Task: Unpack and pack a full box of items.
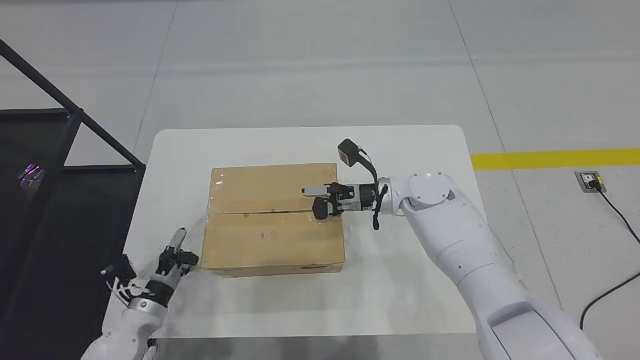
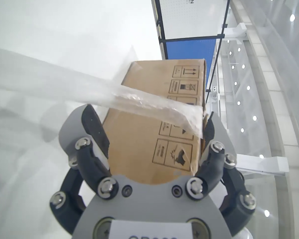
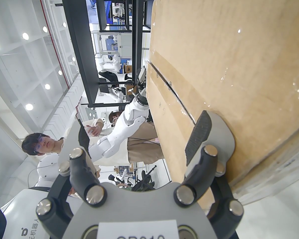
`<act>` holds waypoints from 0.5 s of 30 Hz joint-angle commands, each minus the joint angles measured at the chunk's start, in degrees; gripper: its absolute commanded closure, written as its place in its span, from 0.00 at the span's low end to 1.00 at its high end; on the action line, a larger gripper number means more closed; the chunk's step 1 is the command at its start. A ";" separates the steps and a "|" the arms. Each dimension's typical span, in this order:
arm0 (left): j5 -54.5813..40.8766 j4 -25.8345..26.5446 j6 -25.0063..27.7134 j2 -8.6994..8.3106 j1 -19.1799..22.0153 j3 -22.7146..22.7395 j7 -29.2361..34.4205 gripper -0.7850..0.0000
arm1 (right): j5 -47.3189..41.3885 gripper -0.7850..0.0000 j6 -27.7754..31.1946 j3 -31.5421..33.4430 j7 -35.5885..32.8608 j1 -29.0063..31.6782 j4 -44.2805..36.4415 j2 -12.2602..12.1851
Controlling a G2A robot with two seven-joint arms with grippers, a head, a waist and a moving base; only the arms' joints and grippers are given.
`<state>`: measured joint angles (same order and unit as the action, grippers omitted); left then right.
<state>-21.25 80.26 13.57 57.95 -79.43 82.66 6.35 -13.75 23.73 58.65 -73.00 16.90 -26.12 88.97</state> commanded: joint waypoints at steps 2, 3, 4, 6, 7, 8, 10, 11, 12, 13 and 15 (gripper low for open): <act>-2.78 -2.96 -1.25 0.72 4.02 -1.65 0.14 0.00 | 0.00 0.00 0.00 0.00 0.00 0.00 0.00 0.00; -2.73 -3.72 -0.72 0.85 4.96 -1.58 -0.29 0.00 | 0.00 0.00 0.00 0.00 0.00 0.00 0.00 0.00; -2.59 -3.81 0.10 0.99 5.45 -1.61 -0.72 0.00 | 0.00 0.00 0.00 0.00 0.00 0.00 0.00 0.00; -2.93 -3.33 1.45 1.14 5.73 -0.97 -1.31 0.00 | 0.00 0.00 0.00 0.00 0.00 0.00 0.00 0.00; -2.67 -2.78 1.98 1.15 5.75 -0.43 -1.84 0.00 | 0.00 0.00 0.00 0.00 0.00 0.00 0.00 0.00; -2.12 -2.09 2.44 1.15 5.63 0.09 -2.36 0.00 | 0.00 0.00 0.00 0.00 0.00 0.00 0.00 0.00; -1.29 -0.24 2.97 1.14 5.24 1.29 -3.53 0.00 | 0.00 0.00 0.00 0.00 0.00 0.00 0.00 0.00; -0.66 0.92 3.23 1.13 4.94 1.93 -4.29 0.00 | 0.00 0.00 0.00 0.00 0.00 0.00 0.00 0.00; -0.04 2.20 3.53 1.12 4.49 2.55 -4.99 0.00 | 0.00 0.00 0.00 0.00 0.00 0.00 0.00 0.00; 0.59 3.57 3.77 1.11 3.93 3.19 -5.68 0.00 | 0.00 0.00 0.00 0.00 0.00 0.00 0.00 0.00; 1.99 6.38 4.10 1.08 2.67 4.50 -6.92 0.00 | 0.00 0.00 0.00 0.00 0.00 0.00 0.00 0.00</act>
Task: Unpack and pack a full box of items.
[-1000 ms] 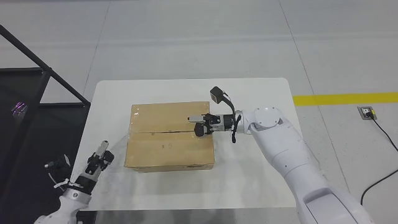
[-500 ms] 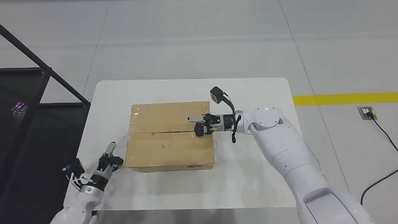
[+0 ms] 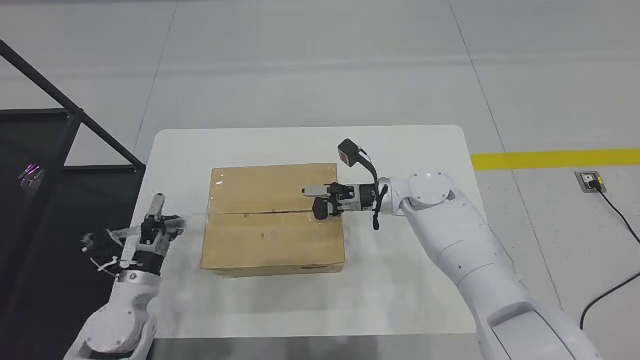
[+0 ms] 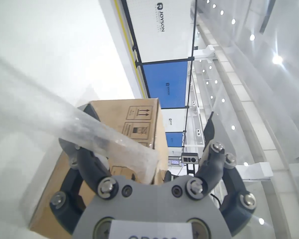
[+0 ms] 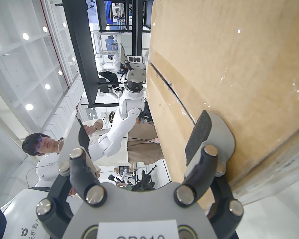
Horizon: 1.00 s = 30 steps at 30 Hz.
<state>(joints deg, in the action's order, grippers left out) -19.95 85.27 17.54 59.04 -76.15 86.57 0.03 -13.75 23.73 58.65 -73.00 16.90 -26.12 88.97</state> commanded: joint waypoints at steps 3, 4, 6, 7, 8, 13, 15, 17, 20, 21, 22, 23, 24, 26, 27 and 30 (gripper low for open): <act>4.25 5.65 0.72 0.01 -2.91 2.19 -3.07 0.00 | 0.00 0.00 0.00 0.00 0.00 0.00 0.00 0.00; 5.35 7.08 0.82 0.04 -3.66 2.55 -3.78 0.00 | 0.00 0.00 0.00 0.00 0.00 0.00 0.00 0.00; 7.69 9.77 1.02 0.13 -5.09 3.31 -5.44 0.00 | 0.00 0.00 0.00 0.00 0.00 0.00 0.00 0.00; 8.74 11.13 1.05 0.19 -5.79 3.60 -6.22 0.00 | 0.00 0.00 0.00 0.00 0.00 0.00 0.00 0.00; 9.80 12.45 1.12 0.26 -6.46 3.87 -7.00 0.00 | 0.00 0.00 0.00 0.00 0.00 0.00 0.00 0.00; 15.13 17.61 0.38 0.67 -8.57 4.04 -9.71 0.00 | 0.00 0.00 0.00 0.00 0.00 0.00 0.00 0.00; 16.04 18.96 -0.62 0.87 -8.37 3.60 -9.93 0.00 | 0.00 0.00 0.00 0.00 0.00 0.00 0.00 0.00; 16.56 19.95 -1.72 1.08 -7.77 3.05 -9.89 0.00 | 0.00 0.00 0.00 0.00 0.00 0.00 0.00 0.00; 17.44 21.10 -3.22 1.35 -6.66 2.01 -9.04 0.00 | 0.00 0.00 0.00 0.00 0.00 0.00 0.00 0.00; 17.70 21.38 -3.75 1.45 -6.24 1.58 -8.66 0.00 | 0.00 0.00 0.00 0.00 0.00 0.00 0.00 0.00; 18.09 21.64 -4.21 1.54 -5.81 1.14 -8.31 0.00 | 0.00 0.00 0.00 0.00 0.00 0.00 0.00 0.00; 18.70 21.86 -4.60 1.63 -5.42 0.67 -8.07 0.00 | 0.00 0.00 0.00 0.00 0.00 0.00 0.00 0.00; 19.20 22.08 -4.90 1.74 -5.10 0.12 -7.83 0.00 | 0.00 0.00 0.00 0.00 0.00 0.00 0.00 0.00; 20.07 22.41 -5.40 1.96 -4.65 -0.91 -7.58 0.00 | -0.19 0.00 0.15 0.18 1.19 0.68 -1.09 -0.06; 20.64 22.55 -5.69 2.07 -4.38 -1.41 -7.47 0.00 | -0.36 0.00 0.58 0.41 1.68 1.45 -2.56 -0.22; 22.24 22.60 -6.49 2.40 -3.49 -2.97 -7.22 0.00 | -0.51 0.00 1.57 1.80 2.50 3.32 -6.37 -1.15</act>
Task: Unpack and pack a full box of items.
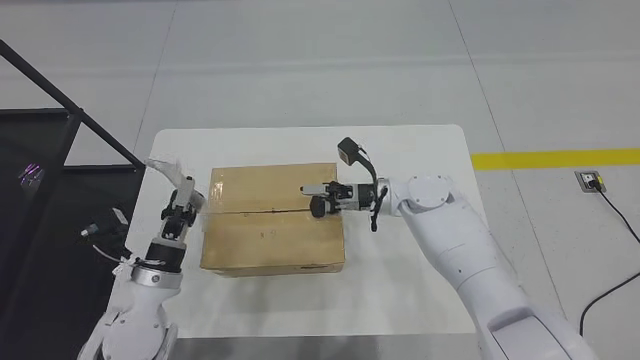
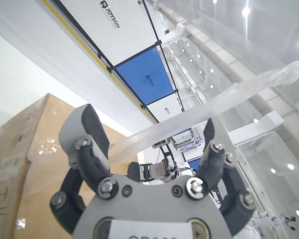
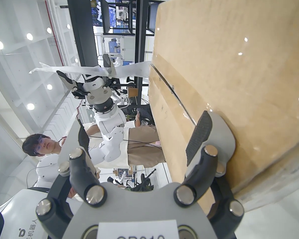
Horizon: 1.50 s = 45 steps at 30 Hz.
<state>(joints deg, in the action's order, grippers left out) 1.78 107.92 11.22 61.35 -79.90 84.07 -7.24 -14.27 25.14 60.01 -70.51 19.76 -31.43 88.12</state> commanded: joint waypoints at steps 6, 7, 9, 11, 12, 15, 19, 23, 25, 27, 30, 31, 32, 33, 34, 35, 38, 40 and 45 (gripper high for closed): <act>3.13 -0.52 -1.11 0.79 1.80 -2.97 -0.52 0.00 | 1.47 0.00 -1.54 2.29 -1.07 4.12 -9.33 -2.13; 3.43 -0.56 -1.18 0.90 1.95 -3.23 -0.58 0.00 | 1.83 0.00 -2.02 2.52 -1.09 4.71 -10.68 -2.39; 4.06 -0.59 -1.22 1.09 2.21 -3.63 -0.68 0.00 | 2.46 0.00 -2.43 2.98 -1.09 5.98 -13.63 -2.88; 4.72 -0.63 -1.34 1.27 2.43 -3.96 -0.81 0.00 | 2.90 0.00 -2.55 3.64 -1.25 7.41 -16.54 -3.42; 5.00 -0.65 -1.38 1.36 2.54 -4.15 -0.81 0.00 | 3.37 0.00 -2.66 4.05 -1.01 8.12 -17.92 -3.73; 5.84 -1.02 -1.77 1.64 3.05 -4.80 -0.68 0.00 | 4.13 0.00 -2.69 5.64 0.10 10.72 -22.46 -4.64; 6.93 -2.08 -2.50 2.06 4.10 -6.00 -0.38 0.00 | 5.13 0.00 -1.83 8.88 2.42 15.12 -29.15 -6.04; 7.63 -3.05 -2.97 2.52 5.13 -7.05 -0.57 0.00 | 5.60 0.00 1.43 13.16 5.24 21.58 -37.89 -7.53; 7.82 -3.35 -3.17 2.72 5.52 -7.36 -0.57 0.00 | 5.95 0.00 2.57 14.98 5.88 24.68 -42.16 -8.19; 7.86 -3.51 -3.15 2.89 5.73 -7.51 -0.45 0.00 | 5.53 0.00 4.17 16.36 6.19 27.54 -45.86 -8.71; 7.77 -3.35 -3.03 3.11 5.76 -7.53 -0.14 0.00 | 4.33 0.00 4.70 17.33 5.24 30.05 -49.03 -9.29; 7.67 -3.22 -2.95 3.17 5.70 -7.51 0.04 0.00 | 4.53 0.00 4.01 17.31 5.12 30.20 -49.50 -9.43; 7.64 -3.14 -2.90 3.23 5.64 -7.43 0.17 0.00 | 4.73 0.00 3.28 17.03 5.18 30.12 -49.82 -9.50; 7.66 -3.04 -2.87 3.28 5.57 -7.35 0.28 0.00 | 4.93 0.00 2.54 16.35 4.77 29.82 -49.96 -9.53; 7.66 -2.95 -2.83 3.34 5.51 -7.28 0.38 0.00 | 5.44 0.00 1.45 15.63 4.51 29.25 -49.70 -9.55; 7.68 -2.83 -2.80 3.40 5.44 -7.22 0.47 0.00 | 5.92 0.00 0.22 14.73 4.25 28.46 -49.29 -9.52; 7.62 -2.20 -2.44 3.54 4.92 -6.73 0.52 0.00 | 10.15 0.00 -3.62 11.58 3.83 25.33 -47.59 -9.42; 7.25 -1.53 -1.86 3.57 4.22 -5.79 0.39 0.00 | 11.99 0.00 -5.07 9.23 2.34 23.41 -46.16 -9.30; 3.95 1.32 0.70 3.42 1.13 -1.34 1.19 0.00 | 16.12 0.00 -6.70 4.82 0.83 19.95 -43.47 -9.05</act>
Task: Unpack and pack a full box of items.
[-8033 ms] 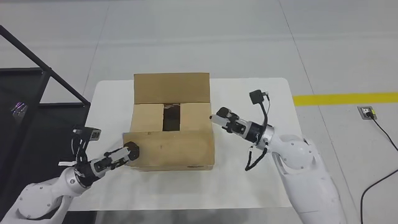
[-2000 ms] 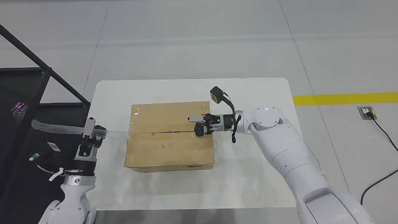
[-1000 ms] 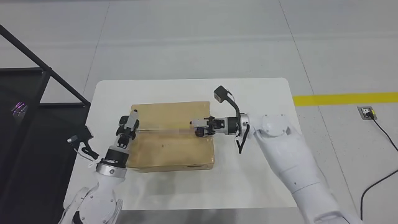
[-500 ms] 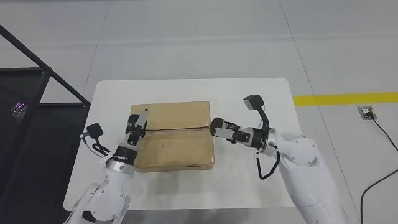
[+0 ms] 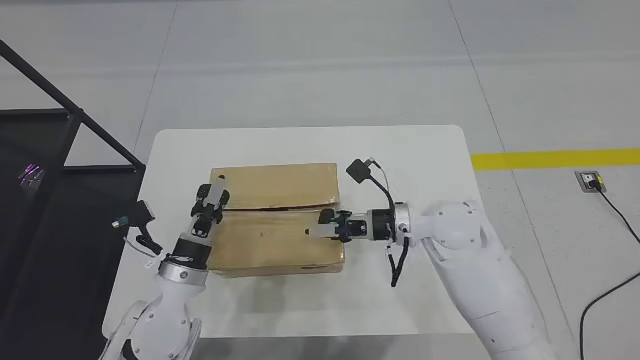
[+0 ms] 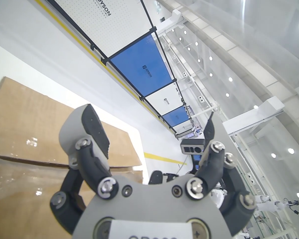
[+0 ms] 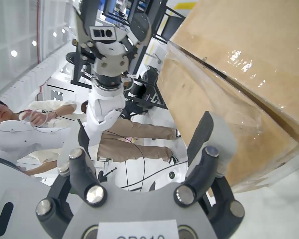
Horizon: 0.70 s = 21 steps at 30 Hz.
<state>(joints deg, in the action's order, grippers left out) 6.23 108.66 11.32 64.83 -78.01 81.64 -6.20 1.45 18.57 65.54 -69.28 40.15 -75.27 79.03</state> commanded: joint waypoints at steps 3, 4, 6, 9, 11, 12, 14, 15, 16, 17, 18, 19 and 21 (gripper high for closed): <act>-2.20 2.02 3.04 -0.28 -3.63 5.04 0.96 0.00 | 2.69 0.00 -1.26 -3.15 -1.16 -2.01 1.70 0.19; -2.66 2.22 4.11 -0.38 -4.71 6.59 1.27 0.00 | 3.41 0.00 -1.85 -3.96 -1.17 -2.48 2.16 0.27; -3.63 2.01 5.87 -0.55 -6.67 9.54 2.16 0.00 | 4.57 0.00 -2.65 -5.60 -0.86 -3.38 2.92 0.49; -4.33 0.15 7.79 -0.72 -8.70 13.05 3.47 0.00 | 4.31 0.00 -3.11 -7.37 0.80 -4.39 4.58 0.91; -4.46 -1.29 9.02 -0.76 -10.07 14.49 4.17 0.00 | 3.93 0.00 -3.15 -8.31 1.36 -5.15 5.85 1.16; -4.70 -1.81 9.56 -0.76 -10.55 14.93 4.65 0.00 | 3.39 0.00 -2.70 -8.73 1.13 -5.50 6.36 1.26; -4.16 -2.70 10.67 -0.77 -11.25 15.34 5.77 0.00 | 2.77 0.00 -1.93 -9.31 0.95 -6.14 7.40 1.39; -3.67 -3.11 11.16 -0.76 -11.51 15.37 6.17 0.00 | 2.57 0.00 -1.19 -9.80 0.39 -6.40 7.48 1.45; -3.04 -3.45 11.70 -0.74 -11.78 15.27 6.51 0.00 | 2.23 0.00 -0.33 -10.18 -0.27 -6.61 7.51 1.49; -2.60 -3.74 12.23 -0.70 -12.02 15.15 6.74 0.00 | 1.97 0.00 0.67 -10.60 -1.14 -6.75 7.36 1.51; -2.37 -3.91 12.70 -0.66 -12.23 14.94 7.01 0.00 | 1.39 0.00 2.04 -11.01 -2.41 -6.80 7.09 1.51; -2.13 -4.02 13.23 -0.63 -12.38 14.81 7.38 0.00 | 0.95 0.00 3.02 -11.16 -3.19 -6.85 7.10 1.46; -2.50 -4.28 14.16 -0.64 -12.52 14.53 9.31 0.00 | 1.31 0.00 3.97 -11.50 -3.53 -6.92 6.89 1.37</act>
<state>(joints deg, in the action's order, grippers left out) 4.07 104.49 25.07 64.20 -90.50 96.30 2.01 2.51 22.21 54.20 -72.75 33.23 -68.26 80.44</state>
